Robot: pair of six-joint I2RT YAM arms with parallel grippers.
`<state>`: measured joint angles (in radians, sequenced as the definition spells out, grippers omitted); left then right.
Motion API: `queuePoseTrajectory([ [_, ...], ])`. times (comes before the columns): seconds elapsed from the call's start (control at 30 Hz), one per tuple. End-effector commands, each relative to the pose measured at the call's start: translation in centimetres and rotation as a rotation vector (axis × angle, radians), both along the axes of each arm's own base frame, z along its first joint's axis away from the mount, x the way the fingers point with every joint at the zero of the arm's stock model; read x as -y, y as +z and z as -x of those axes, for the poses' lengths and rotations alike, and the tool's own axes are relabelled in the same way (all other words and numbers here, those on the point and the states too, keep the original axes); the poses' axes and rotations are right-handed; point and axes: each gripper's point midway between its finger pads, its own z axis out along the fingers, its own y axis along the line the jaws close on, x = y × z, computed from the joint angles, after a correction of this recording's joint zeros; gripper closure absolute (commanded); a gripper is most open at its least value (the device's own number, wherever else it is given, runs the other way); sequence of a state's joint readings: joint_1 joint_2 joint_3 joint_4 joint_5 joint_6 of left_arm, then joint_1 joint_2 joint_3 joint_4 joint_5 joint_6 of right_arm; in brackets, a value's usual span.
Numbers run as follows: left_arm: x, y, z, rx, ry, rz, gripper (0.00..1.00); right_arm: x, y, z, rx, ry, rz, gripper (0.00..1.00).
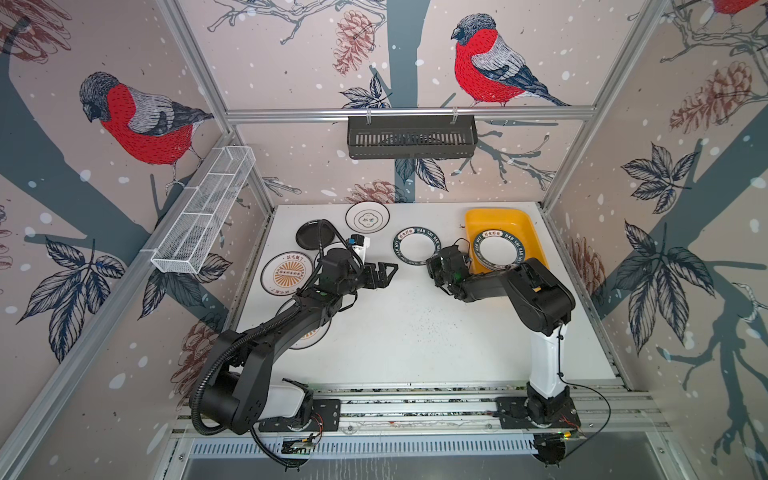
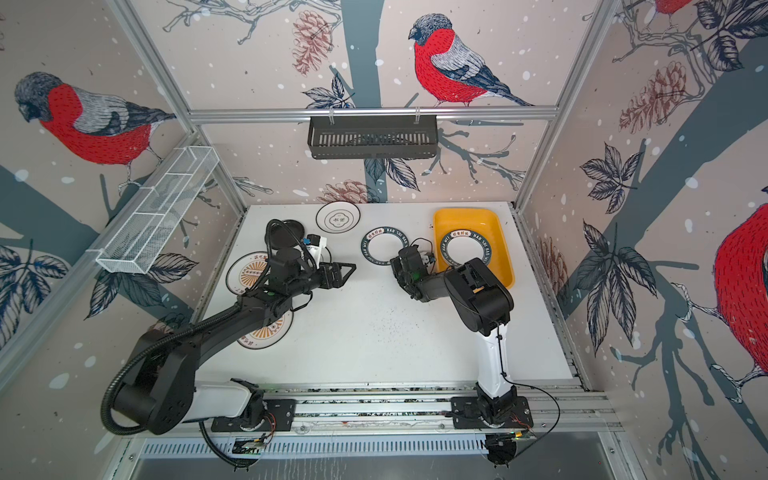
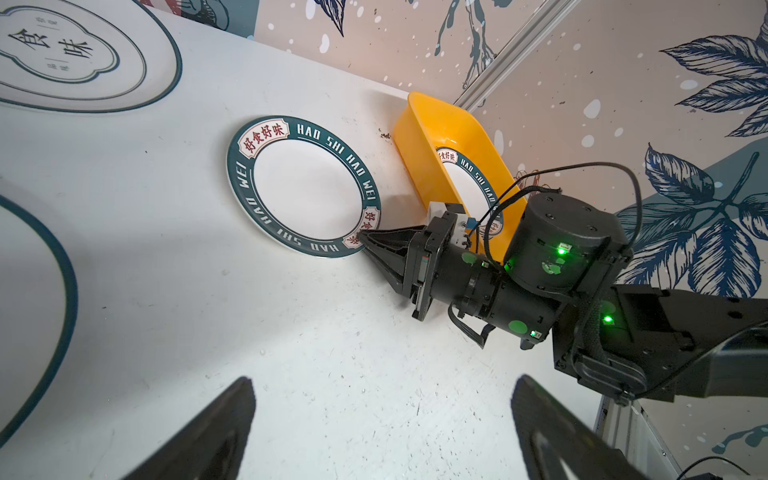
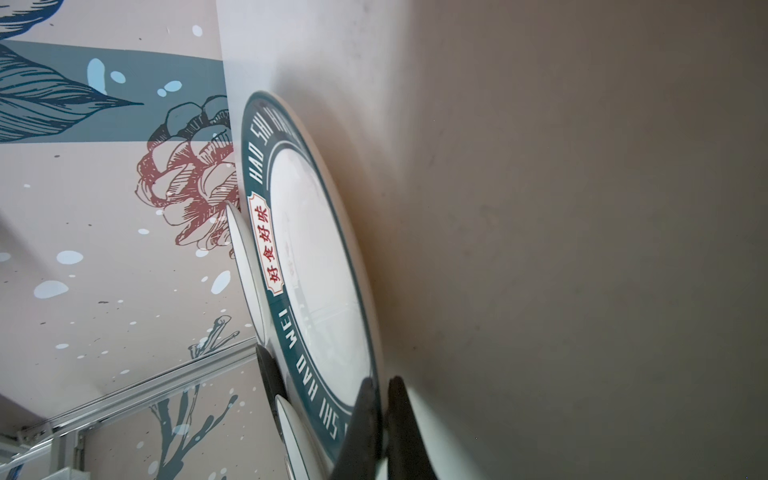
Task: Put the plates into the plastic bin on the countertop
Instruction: 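Lift the smaller green plate upright with the right gripper, then carry the green plate toward the yellow bin with the right gripper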
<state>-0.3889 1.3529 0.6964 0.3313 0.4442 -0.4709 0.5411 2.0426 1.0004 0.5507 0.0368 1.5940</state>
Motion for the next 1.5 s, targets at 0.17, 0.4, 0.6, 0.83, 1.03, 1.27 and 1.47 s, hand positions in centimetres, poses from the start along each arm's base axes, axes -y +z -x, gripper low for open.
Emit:
queuePoseTrajectory([
  [0.17,0.1,2.8,0.4,0.073,-0.008,0.051,0.03,-0.2,4.7,0.2,0.107,0.065,0.151,0.98],
  [0.4,0.1,4.3,1.6,0.094,-0.025,0.101,0.03,-1.2,7.1,1.9,0.151,0.162,0.094,0.98],
  [0.6,0.4,5.3,2.6,0.111,-0.030,0.116,0.04,-0.8,10.1,3.8,0.209,0.234,0.135,0.98],
  [0.83,3.0,6.7,4.0,0.141,-0.082,0.159,0.04,0.7,12.8,6.7,0.242,0.285,0.178,0.99],
  [1.03,5.0,7.8,5.7,0.172,-0.148,0.218,0.03,3.3,14.8,9.1,0.277,0.247,0.209,0.98],
  [1.27,6.1,7.9,6.4,0.169,-0.161,0.231,0.04,8.0,15.4,11.6,0.285,0.165,0.240,0.99],
  [1.47,8.4,7.9,6.9,0.167,-0.218,0.218,0.03,12.8,16.3,13.5,0.311,0.042,0.260,0.99],
])
